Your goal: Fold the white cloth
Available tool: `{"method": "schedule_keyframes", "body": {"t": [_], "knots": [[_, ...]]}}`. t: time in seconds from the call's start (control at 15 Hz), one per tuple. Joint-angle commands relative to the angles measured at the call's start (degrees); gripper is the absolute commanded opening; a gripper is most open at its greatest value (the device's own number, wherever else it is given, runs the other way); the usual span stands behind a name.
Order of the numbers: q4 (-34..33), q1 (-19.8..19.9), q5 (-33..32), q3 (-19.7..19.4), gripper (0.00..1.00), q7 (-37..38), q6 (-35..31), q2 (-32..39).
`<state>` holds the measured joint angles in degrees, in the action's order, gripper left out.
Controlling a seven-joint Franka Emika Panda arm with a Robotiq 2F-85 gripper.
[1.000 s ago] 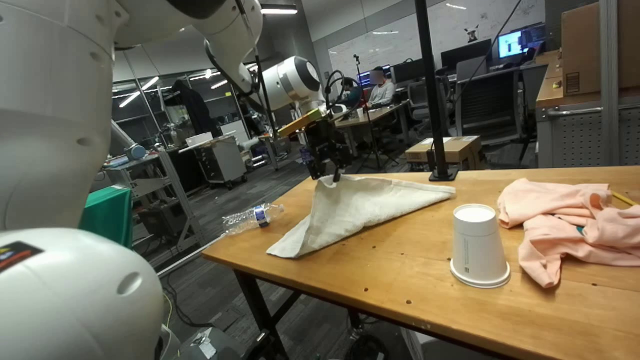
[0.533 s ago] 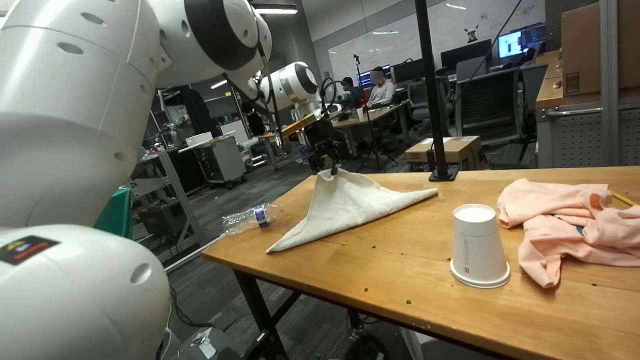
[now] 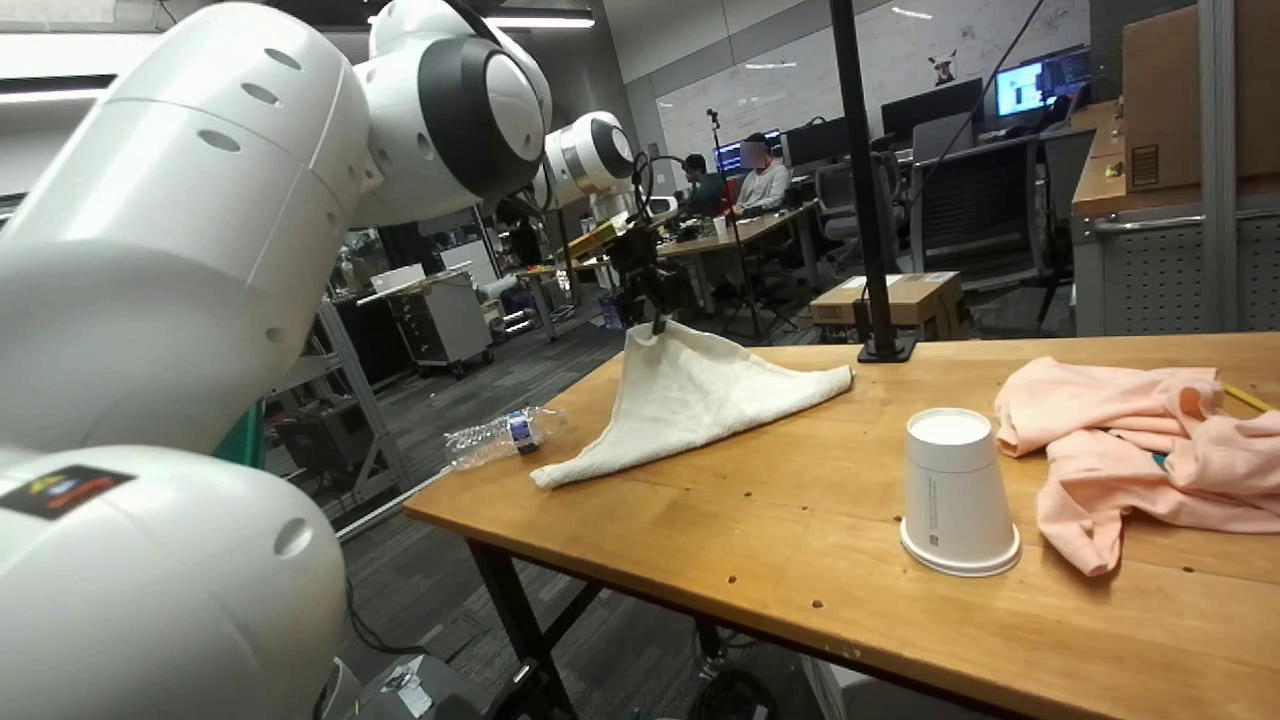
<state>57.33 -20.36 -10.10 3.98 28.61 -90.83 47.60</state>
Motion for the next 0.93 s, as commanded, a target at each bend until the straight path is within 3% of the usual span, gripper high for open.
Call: {"method": "schedule_keyframes", "body": {"t": [0.0,0.13,0.6,0.87], "knots": [[-8.4,-1.1,3.2,-0.9,0.35,2.0,4.2,5.0],[-10.0,-1.2,3.9,-1.1,0.43,2.2,5.1,6.2],[-5.8,2.3,3.1,-0.8,0.96,3.1,3.3,3.3],[-1.5,6.5,3.4,-1.0,1.0,-0.1,-0.7,0.5]]}}
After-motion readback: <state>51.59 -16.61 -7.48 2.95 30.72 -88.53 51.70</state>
